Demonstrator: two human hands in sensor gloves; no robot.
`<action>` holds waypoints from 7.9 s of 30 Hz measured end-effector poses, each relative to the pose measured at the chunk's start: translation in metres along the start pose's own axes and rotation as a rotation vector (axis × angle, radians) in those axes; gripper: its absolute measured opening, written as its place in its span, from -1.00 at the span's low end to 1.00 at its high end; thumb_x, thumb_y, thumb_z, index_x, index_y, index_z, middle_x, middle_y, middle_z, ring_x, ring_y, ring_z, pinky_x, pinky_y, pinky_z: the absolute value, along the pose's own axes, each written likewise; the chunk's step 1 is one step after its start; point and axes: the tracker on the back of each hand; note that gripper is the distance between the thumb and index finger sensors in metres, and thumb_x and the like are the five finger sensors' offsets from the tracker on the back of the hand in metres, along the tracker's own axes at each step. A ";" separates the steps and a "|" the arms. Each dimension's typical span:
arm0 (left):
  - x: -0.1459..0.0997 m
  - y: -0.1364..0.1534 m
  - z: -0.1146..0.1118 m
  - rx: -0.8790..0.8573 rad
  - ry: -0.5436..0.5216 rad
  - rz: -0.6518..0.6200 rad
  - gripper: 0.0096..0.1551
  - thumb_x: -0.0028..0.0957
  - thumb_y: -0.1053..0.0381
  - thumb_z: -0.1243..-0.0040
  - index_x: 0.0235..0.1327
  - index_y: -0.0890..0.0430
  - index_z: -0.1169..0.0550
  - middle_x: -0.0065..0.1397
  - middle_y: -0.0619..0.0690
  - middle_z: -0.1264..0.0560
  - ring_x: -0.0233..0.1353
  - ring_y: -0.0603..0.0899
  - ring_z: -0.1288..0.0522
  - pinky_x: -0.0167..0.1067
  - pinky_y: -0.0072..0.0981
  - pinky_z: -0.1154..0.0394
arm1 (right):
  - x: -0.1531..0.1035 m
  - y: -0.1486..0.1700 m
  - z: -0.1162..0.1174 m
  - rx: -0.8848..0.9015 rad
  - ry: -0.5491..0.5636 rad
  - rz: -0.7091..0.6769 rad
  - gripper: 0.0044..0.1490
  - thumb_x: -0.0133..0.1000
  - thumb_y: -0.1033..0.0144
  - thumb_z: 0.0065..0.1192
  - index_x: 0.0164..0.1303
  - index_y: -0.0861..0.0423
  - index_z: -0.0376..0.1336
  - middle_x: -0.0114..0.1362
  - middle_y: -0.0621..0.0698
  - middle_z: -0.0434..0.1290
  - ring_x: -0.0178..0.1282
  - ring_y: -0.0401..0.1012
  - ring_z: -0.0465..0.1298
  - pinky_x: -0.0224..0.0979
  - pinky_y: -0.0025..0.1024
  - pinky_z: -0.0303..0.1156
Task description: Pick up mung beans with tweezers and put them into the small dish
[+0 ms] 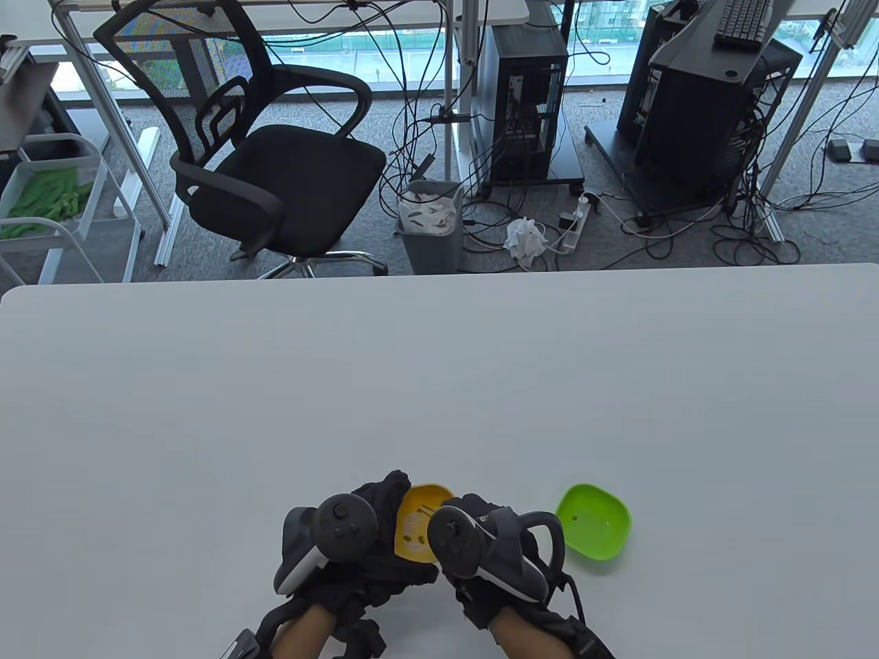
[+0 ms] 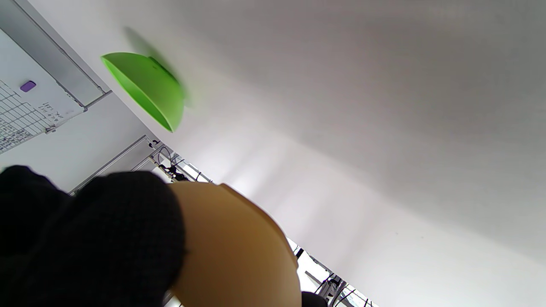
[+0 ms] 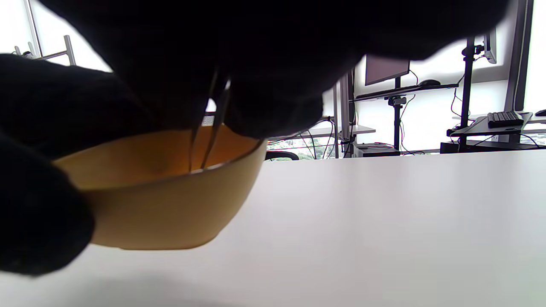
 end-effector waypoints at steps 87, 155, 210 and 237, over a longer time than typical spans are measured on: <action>-0.002 -0.001 0.000 0.020 0.003 0.010 0.56 -0.29 -0.39 -0.58 0.67 0.08 0.14 0.72 0.06 0.00 0.71 0.39 0.07 0.52 0.46 0.21 | -0.060 0.142 -0.036 0.152 0.157 0.360 -0.56 0.05 0.21 0.48 -0.08 0.28 0.58 -0.17 0.19 0.65 -0.45 -0.31 0.57 -0.34 -0.36 0.60; -0.003 -0.002 0.002 0.021 0.000 -0.006 0.56 -0.29 -0.39 -0.58 0.67 0.08 0.14 0.72 0.09 0.00 0.71 0.40 0.06 0.52 0.46 0.20 | -0.067 0.149 -0.051 0.119 0.186 0.354 -0.58 0.04 0.21 0.49 -0.12 0.25 0.59 -0.17 0.18 0.65 -0.45 -0.31 0.57 -0.35 -0.37 0.60; -0.002 -0.003 0.000 0.030 0.015 0.000 0.57 -0.30 -0.39 -0.59 0.67 0.07 0.14 0.72 0.06 0.00 0.71 0.40 0.07 0.52 0.46 0.21 | -0.023 0.004 -0.009 0.113 0.015 -0.063 -0.57 0.05 0.19 0.48 -0.10 0.24 0.58 -0.16 0.17 0.65 -0.44 -0.31 0.57 -0.33 -0.36 0.61; -0.002 -0.003 -0.002 0.043 0.018 -0.007 0.58 -0.32 -0.39 -0.60 0.67 0.07 0.14 0.72 0.09 0.00 0.71 0.39 0.06 0.52 0.46 0.21 | -0.021 -0.007 0.009 0.056 -0.064 -0.074 -0.58 0.05 0.19 0.48 -0.11 0.24 0.59 -0.17 0.17 0.65 -0.45 -0.31 0.58 -0.34 -0.36 0.61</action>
Point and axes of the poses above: the tracker on the back of each hand, its own y axis roughly to the little-finger side, its own x axis roughly from the wrist to the fingertips, z = x × y
